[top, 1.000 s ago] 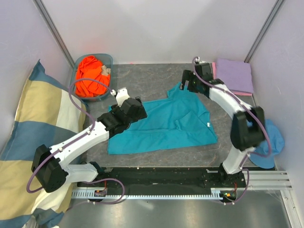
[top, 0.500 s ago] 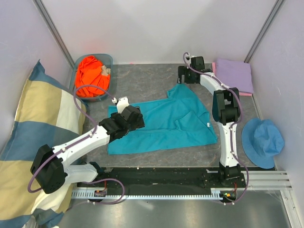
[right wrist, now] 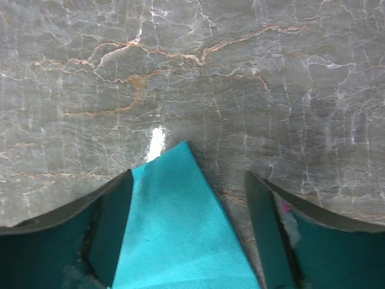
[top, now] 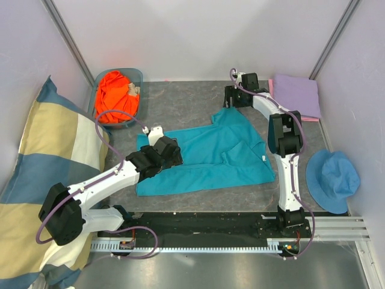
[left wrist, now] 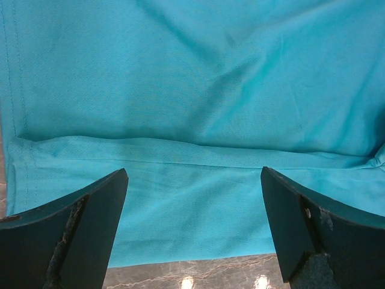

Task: Fold and stack the t-shirts
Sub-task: Grap the side of the flattened tshirt furthest away from the robot with both arms

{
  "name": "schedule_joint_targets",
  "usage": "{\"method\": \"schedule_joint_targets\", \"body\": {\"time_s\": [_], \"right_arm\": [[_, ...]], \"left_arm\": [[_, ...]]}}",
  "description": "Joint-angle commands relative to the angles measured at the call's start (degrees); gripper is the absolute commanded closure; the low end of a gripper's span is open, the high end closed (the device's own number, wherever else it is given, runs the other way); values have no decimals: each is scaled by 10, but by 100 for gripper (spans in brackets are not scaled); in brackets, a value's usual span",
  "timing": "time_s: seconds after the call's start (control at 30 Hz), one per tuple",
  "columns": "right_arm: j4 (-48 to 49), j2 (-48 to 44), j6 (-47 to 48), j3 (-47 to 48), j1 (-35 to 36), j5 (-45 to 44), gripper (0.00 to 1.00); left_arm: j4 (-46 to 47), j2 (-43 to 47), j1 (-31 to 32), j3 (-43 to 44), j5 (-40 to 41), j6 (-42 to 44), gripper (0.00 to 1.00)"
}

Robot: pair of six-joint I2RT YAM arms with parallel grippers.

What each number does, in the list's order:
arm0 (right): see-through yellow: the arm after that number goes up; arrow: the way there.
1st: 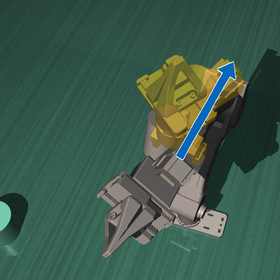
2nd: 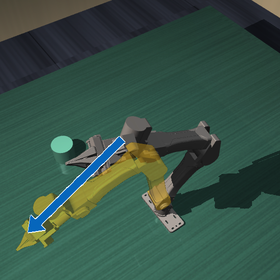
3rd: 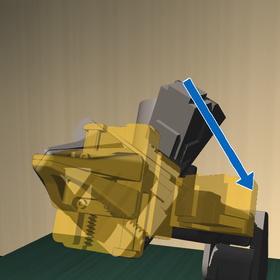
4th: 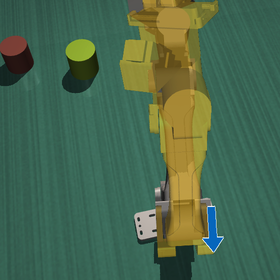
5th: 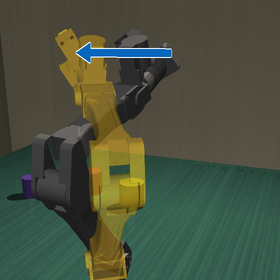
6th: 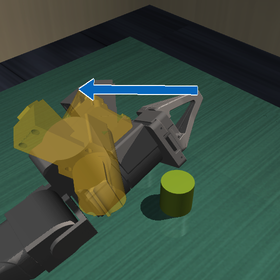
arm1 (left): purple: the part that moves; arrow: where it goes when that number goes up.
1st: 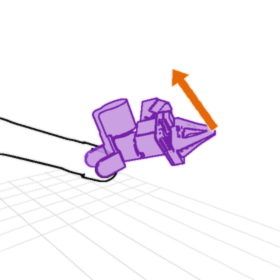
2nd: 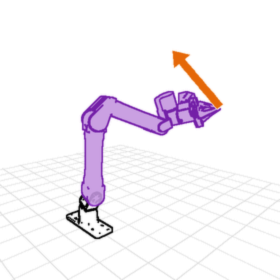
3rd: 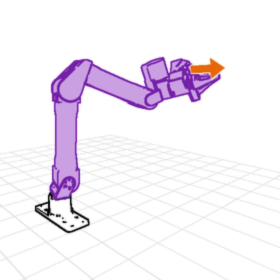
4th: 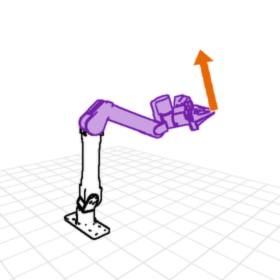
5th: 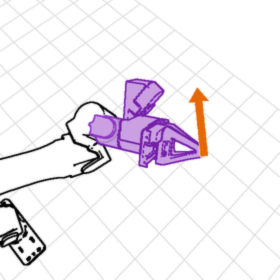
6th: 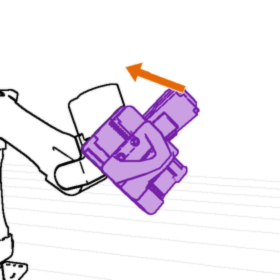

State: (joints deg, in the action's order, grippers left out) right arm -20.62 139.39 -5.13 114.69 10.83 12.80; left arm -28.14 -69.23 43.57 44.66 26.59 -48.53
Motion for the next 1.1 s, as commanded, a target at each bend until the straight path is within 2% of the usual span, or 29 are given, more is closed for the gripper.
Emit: {"method": "schedule_joint_targets", "body": {"time_s": [0.0, 0.13, 0.4, 0.6, 0.7, 0.73, 0.83, 0.93, 1.07], "right_arm": [[-18, -11, 7, -25, 3, 26, 21], [-21, -13, 6, -35, 3, 49, 36], [-23, -23, 10, -61, 4, 76, 46], [-23, -26, 11, -68, 4, 100, 59], [-24, -25, 10, -69, 4, 104, 75], [-23, -25, 11, -70, 5, 103, 88], [-23, -25, 8, -75, 4, 100, 100], [-22, -23, 3, -75, 4, 94, 100], [-20, -25, 1, -77, 4, 94, 100]], "left_arm": [[15, 5, -2, 2, 7, 1, 0], [15, 10, -2, -2, 9, -1, 0], [15, 8, -1, -5, 5, -3, 0], [15, 8, -2, -7, 7, -4, 0], [17, 7, -2, -7, 11, -2, 0], [17, 6, -3, -3, 13, 0, 0], [24, 4, -23, 16, 20, 19, 0], [62, -11, -65, 37, 14, 59, 0], [89, -68, -180, 95, -26, 103, 0]]}}
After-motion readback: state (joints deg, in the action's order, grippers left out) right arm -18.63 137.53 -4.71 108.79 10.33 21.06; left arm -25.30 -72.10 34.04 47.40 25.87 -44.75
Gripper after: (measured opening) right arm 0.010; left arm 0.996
